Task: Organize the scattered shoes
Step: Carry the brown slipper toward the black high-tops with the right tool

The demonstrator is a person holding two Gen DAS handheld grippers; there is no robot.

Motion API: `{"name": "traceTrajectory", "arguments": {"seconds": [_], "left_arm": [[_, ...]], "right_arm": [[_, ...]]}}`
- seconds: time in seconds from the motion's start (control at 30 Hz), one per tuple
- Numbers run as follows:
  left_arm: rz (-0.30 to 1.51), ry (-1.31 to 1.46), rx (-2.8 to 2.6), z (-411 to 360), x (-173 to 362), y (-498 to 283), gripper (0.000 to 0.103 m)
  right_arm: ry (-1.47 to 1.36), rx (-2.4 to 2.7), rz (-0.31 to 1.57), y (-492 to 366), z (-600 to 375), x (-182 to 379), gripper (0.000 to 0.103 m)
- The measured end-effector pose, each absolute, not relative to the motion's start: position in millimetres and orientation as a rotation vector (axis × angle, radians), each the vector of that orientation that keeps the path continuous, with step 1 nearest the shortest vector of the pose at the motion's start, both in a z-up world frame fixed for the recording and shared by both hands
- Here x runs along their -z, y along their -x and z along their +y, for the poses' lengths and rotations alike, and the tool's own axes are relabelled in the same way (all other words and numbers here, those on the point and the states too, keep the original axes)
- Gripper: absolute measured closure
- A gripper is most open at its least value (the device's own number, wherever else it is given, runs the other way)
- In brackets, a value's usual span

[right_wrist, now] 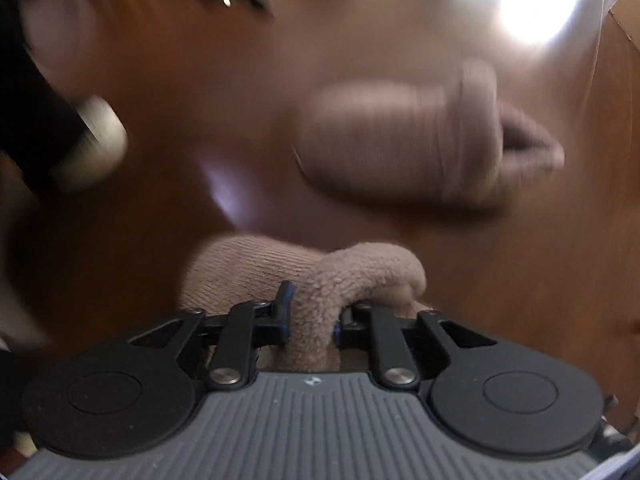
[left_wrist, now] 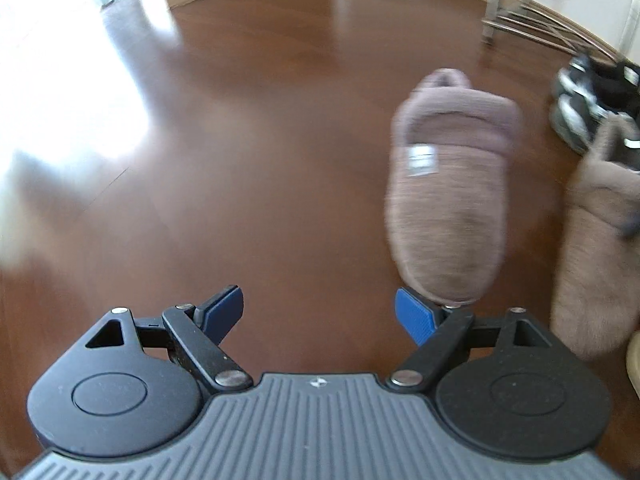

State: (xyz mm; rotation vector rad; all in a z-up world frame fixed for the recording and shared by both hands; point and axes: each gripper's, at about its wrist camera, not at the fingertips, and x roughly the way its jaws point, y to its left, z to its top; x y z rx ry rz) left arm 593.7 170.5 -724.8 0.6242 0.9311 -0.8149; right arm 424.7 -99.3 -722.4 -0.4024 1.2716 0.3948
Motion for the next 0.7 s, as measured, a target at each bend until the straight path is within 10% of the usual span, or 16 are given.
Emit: {"name": "traceTrajectory", "arguments": {"seconds": [0.07, 0.17, 0.47, 0.7], "left_arm": [[0.892, -0.652, 0.860, 162, 721, -577, 0.017], [0.892, -0.665, 0.936, 146, 722, -568, 0.017], [0.843, -0.749, 1.138, 80, 741, -532, 0.017], [0.901, -0.732, 1.130, 83, 752, -531, 0.017]], "right_arm": [[0.383, -0.174, 1.182, -408, -111, 730, 0.007], [-0.079, 0.295, 0.971, -369, -133, 713, 0.001], [-0.738, 0.778, 1.021, -335, -110, 788, 0.000], [-0.071, 0.270, 1.101, -350, -99, 802, 0.005]]}}
